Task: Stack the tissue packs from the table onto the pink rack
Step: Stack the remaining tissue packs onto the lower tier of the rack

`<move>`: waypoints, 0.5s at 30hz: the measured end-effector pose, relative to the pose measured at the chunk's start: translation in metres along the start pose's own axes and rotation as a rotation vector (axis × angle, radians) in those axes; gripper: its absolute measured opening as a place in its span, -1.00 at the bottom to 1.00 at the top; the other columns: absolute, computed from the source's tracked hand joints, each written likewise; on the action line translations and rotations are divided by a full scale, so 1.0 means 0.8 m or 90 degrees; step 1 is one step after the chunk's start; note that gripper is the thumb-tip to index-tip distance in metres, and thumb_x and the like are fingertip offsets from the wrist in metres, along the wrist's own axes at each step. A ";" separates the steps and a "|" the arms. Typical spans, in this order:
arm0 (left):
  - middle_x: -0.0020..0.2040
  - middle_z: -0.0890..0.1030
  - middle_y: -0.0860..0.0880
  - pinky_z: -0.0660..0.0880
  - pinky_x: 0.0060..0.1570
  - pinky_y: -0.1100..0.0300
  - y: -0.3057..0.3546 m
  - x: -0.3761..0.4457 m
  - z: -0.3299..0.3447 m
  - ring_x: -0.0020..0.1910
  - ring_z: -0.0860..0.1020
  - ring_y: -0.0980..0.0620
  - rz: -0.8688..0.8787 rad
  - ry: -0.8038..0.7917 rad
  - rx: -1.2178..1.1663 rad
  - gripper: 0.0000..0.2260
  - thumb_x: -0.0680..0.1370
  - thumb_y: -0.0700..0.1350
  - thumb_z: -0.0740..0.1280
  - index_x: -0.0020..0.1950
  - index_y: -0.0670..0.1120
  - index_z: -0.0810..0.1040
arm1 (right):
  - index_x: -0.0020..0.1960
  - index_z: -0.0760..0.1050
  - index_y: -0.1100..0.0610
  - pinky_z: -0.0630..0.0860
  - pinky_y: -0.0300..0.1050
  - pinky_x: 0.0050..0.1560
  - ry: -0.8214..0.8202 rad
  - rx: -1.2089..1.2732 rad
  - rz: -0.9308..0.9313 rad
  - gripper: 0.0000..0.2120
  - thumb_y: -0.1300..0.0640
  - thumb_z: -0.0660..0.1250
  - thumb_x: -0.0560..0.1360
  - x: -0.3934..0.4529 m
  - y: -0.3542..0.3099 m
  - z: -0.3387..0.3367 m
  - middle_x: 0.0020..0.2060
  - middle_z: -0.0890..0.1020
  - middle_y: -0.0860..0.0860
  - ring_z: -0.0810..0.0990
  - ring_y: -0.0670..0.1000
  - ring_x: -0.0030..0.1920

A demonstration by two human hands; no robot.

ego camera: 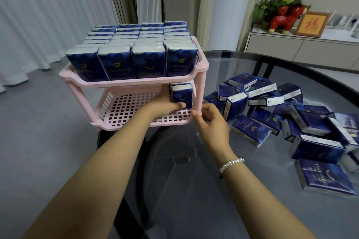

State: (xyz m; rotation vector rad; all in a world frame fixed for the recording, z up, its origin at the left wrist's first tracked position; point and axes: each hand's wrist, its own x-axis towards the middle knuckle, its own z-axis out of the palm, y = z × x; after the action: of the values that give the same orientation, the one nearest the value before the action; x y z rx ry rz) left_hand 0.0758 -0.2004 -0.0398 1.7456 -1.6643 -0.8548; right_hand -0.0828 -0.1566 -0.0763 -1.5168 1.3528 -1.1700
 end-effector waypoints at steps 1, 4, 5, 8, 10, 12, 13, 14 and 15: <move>0.32 0.45 -0.08 0.35 0.14 0.18 0.001 -0.001 0.000 0.21 0.44 0.01 0.003 0.004 0.002 -0.34 0.47 -0.17 0.42 0.45 -0.09 0.13 | -0.01 0.47 -0.02 0.46 -0.28 -0.07 0.001 -0.001 -0.001 -0.88 -0.02 0.34 0.49 0.000 0.001 0.000 -0.07 0.63 -0.14 0.58 -0.20 -0.09; 0.29 0.46 -0.05 0.35 0.07 0.20 0.003 -0.007 0.000 0.13 0.43 0.06 0.012 0.011 0.006 -0.35 0.47 -0.16 0.42 0.45 -0.08 0.14 | 0.00 0.48 0.01 0.46 -0.30 -0.10 0.003 0.007 -0.004 -0.87 0.00 0.34 0.49 0.001 0.001 0.001 -0.08 0.64 -0.12 0.59 -0.19 -0.11; 0.28 0.45 -0.04 0.35 0.05 0.21 0.003 -0.008 0.000 0.12 0.42 0.07 0.013 0.009 0.005 -0.33 0.46 -0.16 0.43 0.45 -0.07 0.13 | 0.00 0.48 0.01 0.46 -0.31 -0.11 0.003 0.010 -0.006 -0.87 0.00 0.34 0.50 0.001 0.002 0.001 -0.09 0.64 -0.12 0.59 -0.20 -0.11; 0.30 0.45 -0.03 0.37 0.07 0.20 0.005 -0.013 0.000 0.19 0.45 0.05 0.015 0.010 0.004 -0.29 0.44 -0.14 0.46 0.45 -0.05 0.11 | 0.00 0.48 0.02 0.44 -0.37 -0.17 0.004 0.008 -0.012 -0.87 0.01 0.34 0.50 0.001 0.002 0.001 -0.13 0.63 -0.15 0.58 -0.21 -0.13; 0.31 0.44 -0.01 0.37 0.11 0.20 0.008 -0.020 0.000 0.26 0.44 0.02 0.013 0.015 0.004 -0.30 0.46 -0.13 0.45 0.46 -0.04 0.11 | 0.01 0.47 0.02 0.43 -0.37 -0.18 0.005 0.000 -0.016 -0.87 0.01 0.33 0.51 0.001 0.003 0.002 -0.14 0.61 -0.16 0.57 -0.22 -0.14; 0.31 0.42 0.03 0.31 0.10 0.25 0.013 -0.030 0.004 0.28 0.40 0.06 0.010 0.045 0.003 -0.32 0.48 -0.13 0.42 0.48 -0.04 0.11 | 0.03 0.47 0.03 0.46 -0.33 -0.16 0.007 -0.015 -0.023 -0.85 0.01 0.32 0.51 0.000 0.003 0.001 -0.15 0.60 -0.15 0.57 -0.21 -0.15; 0.34 0.42 0.01 0.28 0.09 0.27 0.015 -0.036 0.007 0.31 0.39 0.04 0.004 0.071 -0.010 -0.33 0.49 -0.13 0.41 0.48 -0.03 0.10 | 0.04 0.47 0.04 0.48 -0.29 -0.14 0.007 -0.022 -0.028 -0.85 0.01 0.32 0.51 0.000 0.003 0.001 -0.15 0.60 -0.15 0.57 -0.18 -0.16; 0.37 0.41 -0.02 0.26 0.09 0.28 0.017 -0.043 0.010 0.35 0.39 0.01 -0.001 0.100 -0.025 -0.32 0.49 -0.12 0.41 0.49 -0.03 0.09 | 0.04 0.46 0.05 0.49 -0.27 -0.13 0.006 -0.027 -0.034 -0.85 0.02 0.32 0.51 -0.001 0.002 0.000 -0.16 0.60 -0.14 0.57 -0.15 -0.16; 0.40 0.40 -0.05 0.26 0.11 0.27 0.016 -0.049 0.013 0.38 0.38 -0.03 -0.005 0.123 -0.037 -0.32 0.49 -0.12 0.41 0.49 -0.03 0.09 | 0.04 0.46 0.06 0.50 -0.25 -0.12 0.002 -0.030 -0.038 -0.85 0.02 0.32 0.52 -0.002 0.001 -0.001 -0.17 0.59 -0.14 0.58 -0.13 -0.16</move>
State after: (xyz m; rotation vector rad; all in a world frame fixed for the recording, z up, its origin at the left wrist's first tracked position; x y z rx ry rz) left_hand 0.0587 -0.1618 -0.0338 1.7370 -1.4929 -0.7069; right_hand -0.0838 -0.1548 -0.0768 -1.5992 1.3549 -1.1848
